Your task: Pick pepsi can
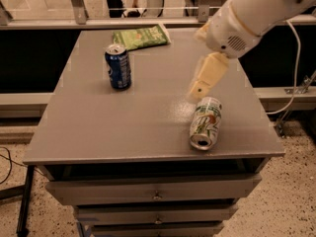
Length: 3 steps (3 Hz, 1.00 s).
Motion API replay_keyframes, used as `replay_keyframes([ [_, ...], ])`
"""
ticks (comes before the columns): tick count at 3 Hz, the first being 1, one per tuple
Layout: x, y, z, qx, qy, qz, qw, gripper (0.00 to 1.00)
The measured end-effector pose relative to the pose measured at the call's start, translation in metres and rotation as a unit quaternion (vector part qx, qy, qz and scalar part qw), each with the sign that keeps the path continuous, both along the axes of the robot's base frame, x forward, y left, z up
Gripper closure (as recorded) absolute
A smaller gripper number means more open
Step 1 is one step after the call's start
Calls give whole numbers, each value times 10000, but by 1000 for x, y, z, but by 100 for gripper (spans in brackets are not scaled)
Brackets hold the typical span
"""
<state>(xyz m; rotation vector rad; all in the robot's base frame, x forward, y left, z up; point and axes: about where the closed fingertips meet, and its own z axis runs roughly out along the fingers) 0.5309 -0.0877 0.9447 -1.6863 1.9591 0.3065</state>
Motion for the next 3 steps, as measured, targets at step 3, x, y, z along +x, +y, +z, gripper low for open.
replay_keyframes([
  [3,24,82,5,1131,-93,263,9932,0],
])
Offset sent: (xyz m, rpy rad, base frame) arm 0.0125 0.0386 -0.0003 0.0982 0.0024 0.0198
